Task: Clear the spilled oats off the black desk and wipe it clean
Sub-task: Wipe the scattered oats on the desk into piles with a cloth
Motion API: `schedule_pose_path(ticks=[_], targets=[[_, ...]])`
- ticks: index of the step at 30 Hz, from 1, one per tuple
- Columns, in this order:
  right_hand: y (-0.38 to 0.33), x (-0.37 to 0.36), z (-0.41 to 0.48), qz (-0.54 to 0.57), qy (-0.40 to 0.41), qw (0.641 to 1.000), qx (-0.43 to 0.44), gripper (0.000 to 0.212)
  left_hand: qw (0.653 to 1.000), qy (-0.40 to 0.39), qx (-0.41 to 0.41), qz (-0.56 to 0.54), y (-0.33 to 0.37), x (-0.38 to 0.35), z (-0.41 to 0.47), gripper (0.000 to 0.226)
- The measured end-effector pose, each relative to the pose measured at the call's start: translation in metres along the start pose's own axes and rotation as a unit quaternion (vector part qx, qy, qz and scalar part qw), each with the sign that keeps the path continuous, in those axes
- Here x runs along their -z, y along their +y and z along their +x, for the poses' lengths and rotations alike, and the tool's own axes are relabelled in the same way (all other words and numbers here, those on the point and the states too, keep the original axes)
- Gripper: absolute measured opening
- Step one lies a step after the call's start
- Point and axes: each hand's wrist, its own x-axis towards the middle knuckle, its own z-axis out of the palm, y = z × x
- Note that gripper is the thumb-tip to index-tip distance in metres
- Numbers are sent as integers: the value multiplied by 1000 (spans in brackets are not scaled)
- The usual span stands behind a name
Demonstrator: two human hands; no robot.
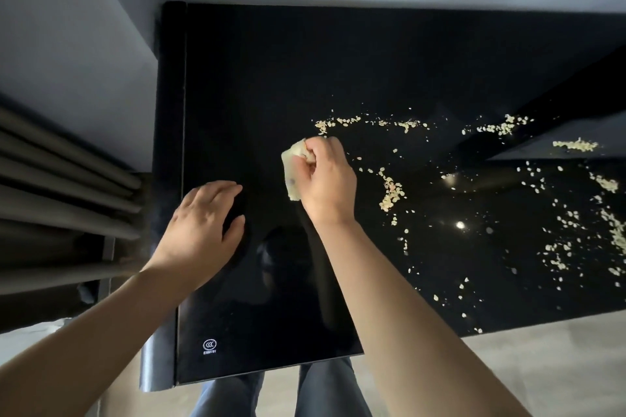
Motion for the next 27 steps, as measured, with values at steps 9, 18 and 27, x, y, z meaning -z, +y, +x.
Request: schedule_pose_path(ticks=[9,18,27], targets=[[90,84,10,-67,65,980,-176,17,1000,-5,3,-21,27,-9,24,47],[11,31,23,65,53,996,-41,13,1000,7,1,-7,19,-19,24,46],[34,16,51,-17,-20,997,-79,12,1000,21,-6,-12,15,-23,25,43]])
